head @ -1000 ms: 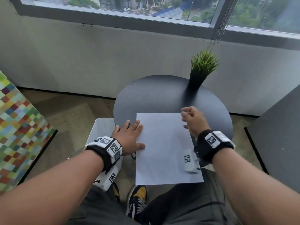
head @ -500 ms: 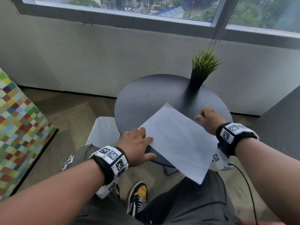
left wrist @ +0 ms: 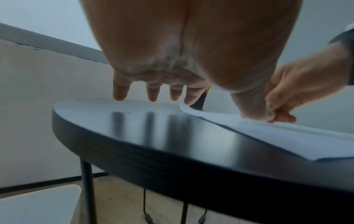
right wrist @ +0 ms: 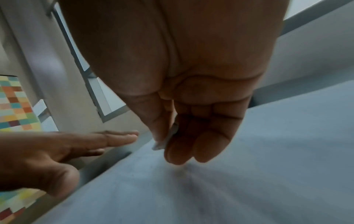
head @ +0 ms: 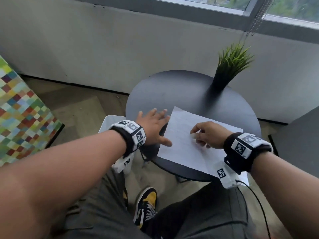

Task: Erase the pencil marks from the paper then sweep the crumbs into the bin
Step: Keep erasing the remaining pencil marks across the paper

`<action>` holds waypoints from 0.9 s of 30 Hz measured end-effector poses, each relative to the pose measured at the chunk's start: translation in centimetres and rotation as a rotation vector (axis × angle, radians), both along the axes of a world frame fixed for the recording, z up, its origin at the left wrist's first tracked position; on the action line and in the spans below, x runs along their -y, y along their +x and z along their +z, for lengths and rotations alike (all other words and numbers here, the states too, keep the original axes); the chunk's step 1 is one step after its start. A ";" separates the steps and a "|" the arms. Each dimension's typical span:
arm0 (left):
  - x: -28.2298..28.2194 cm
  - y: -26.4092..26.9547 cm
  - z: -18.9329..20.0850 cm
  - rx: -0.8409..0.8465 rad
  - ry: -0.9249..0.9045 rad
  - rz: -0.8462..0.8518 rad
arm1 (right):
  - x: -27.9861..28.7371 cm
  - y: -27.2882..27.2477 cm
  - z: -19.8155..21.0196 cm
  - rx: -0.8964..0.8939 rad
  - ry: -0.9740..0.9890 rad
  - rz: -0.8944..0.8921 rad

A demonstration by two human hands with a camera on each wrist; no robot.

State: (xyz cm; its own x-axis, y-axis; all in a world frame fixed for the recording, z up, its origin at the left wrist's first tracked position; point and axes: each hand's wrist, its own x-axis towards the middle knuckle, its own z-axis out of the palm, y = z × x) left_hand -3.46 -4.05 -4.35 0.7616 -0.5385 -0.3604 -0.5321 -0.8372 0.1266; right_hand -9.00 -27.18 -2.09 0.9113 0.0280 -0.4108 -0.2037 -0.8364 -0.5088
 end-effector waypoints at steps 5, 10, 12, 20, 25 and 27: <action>1.1 1.0 -0.5 -0.051 0.060 -0.111 | -1.0 2.7 1.2 0.104 0.001 0.084; 2.3 1.3 -0.5 -0.065 0.053 -0.240 | -1.1 4.8 0.2 0.119 -0.071 0.106; 2.4 1.8 -0.7 -0.035 -0.004 -0.240 | -1.3 5.3 -0.6 0.108 -0.045 0.086; 2.4 2.8 -1.2 -0.001 0.070 -0.274 | -1.6 5.3 -1.5 0.148 -0.173 0.149; 2.9 2.7 -0.8 -0.019 0.097 -0.287 | -3.1 2.7 -1.1 0.117 -0.204 0.468; 3.0 2.8 -0.7 -0.033 0.116 -0.281 | -2.9 3.1 -0.8 0.105 -0.243 0.505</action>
State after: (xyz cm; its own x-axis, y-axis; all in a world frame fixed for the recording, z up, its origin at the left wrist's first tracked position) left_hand -0.68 -7.02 -5.02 0.5754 -0.6804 -0.4538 -0.7424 -0.6673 0.0593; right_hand -5.87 -24.25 -2.90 0.8455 0.3873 -0.3675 0.2936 -0.9122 -0.2859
